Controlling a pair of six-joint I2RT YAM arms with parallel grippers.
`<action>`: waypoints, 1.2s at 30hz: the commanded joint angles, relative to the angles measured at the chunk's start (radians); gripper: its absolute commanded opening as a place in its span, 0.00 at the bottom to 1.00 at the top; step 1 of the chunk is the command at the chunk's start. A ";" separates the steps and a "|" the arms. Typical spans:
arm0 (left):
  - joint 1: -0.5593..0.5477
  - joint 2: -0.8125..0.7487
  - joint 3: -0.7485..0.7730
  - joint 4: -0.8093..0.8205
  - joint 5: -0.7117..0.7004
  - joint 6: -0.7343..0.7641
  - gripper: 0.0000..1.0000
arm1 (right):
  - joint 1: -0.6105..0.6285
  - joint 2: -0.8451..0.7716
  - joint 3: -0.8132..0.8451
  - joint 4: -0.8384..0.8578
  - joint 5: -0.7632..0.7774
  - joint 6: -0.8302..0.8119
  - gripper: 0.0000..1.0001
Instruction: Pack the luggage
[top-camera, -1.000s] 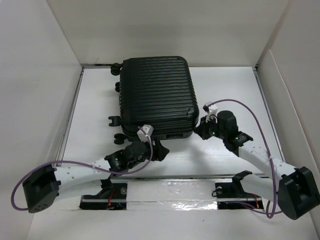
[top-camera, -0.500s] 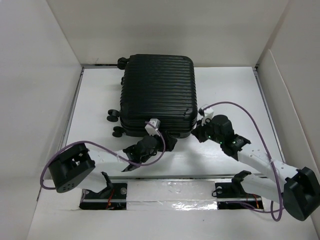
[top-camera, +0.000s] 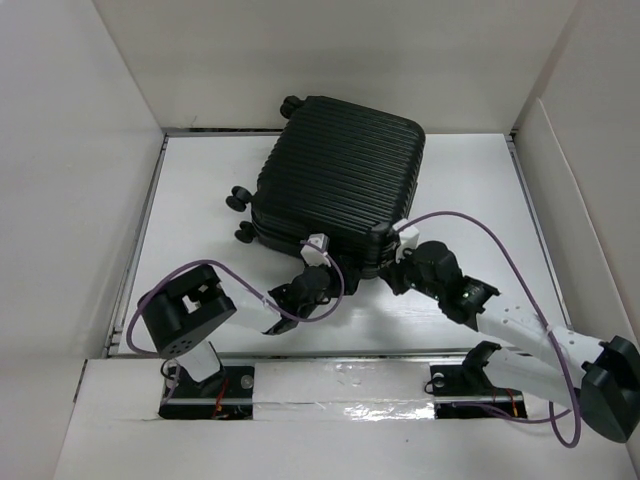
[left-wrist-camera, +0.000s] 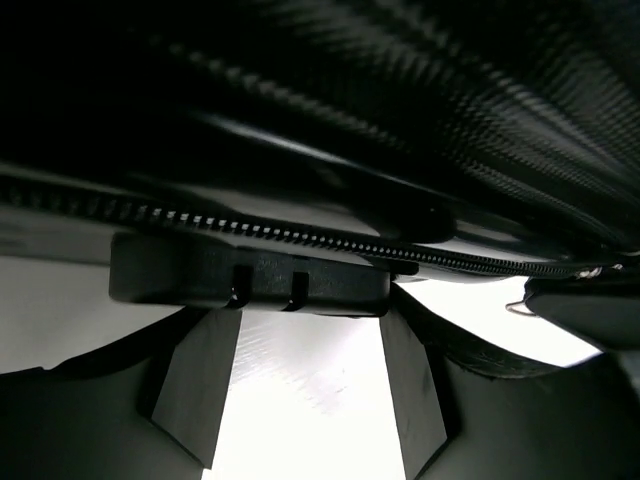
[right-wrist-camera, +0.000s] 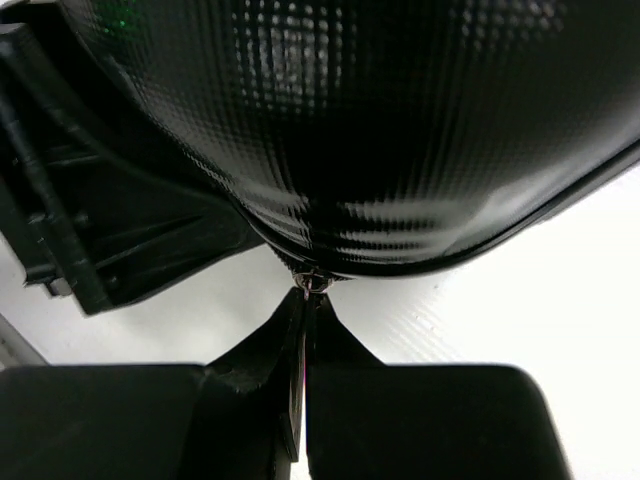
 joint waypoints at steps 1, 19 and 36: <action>0.052 -0.010 0.050 0.134 -0.067 -0.042 0.53 | 0.055 -0.056 0.037 0.059 -0.123 0.026 0.00; 0.252 -0.512 -0.114 -0.245 0.147 0.033 0.68 | -0.121 -0.229 -0.031 -0.032 -0.024 0.093 0.00; 0.170 -0.241 -0.013 -0.136 0.305 0.079 0.73 | -0.221 -0.239 -0.045 -0.063 0.430 0.179 0.00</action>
